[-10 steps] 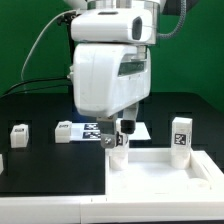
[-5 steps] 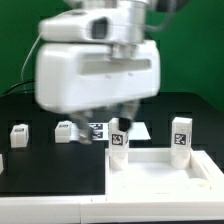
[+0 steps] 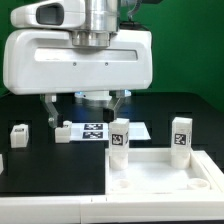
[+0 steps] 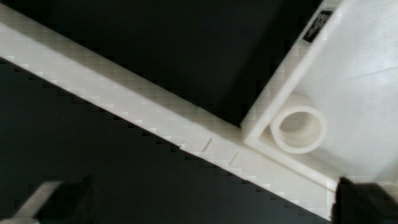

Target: Assemble square table

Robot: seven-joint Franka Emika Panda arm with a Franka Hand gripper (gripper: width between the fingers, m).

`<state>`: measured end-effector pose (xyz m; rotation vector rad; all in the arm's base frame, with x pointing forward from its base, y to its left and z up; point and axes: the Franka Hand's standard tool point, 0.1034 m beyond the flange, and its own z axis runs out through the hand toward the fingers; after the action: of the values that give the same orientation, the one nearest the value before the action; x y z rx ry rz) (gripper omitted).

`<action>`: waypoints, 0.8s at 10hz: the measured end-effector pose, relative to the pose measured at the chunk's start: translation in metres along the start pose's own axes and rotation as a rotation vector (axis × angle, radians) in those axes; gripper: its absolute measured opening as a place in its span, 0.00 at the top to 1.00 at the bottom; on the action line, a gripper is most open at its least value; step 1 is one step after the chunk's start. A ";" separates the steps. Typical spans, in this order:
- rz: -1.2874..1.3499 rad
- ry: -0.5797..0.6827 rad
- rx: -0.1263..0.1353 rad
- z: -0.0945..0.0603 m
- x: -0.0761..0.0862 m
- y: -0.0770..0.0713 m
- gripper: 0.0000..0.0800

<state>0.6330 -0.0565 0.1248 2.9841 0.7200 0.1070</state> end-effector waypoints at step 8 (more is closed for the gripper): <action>0.138 -0.401 0.131 0.009 -0.061 -0.022 0.19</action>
Offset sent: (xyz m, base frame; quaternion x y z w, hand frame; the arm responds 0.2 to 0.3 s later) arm -0.0993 -0.0361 -0.0157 0.0079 -0.2771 0.1926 0.9413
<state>0.5697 -0.0655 0.1112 3.0255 0.4904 -0.5344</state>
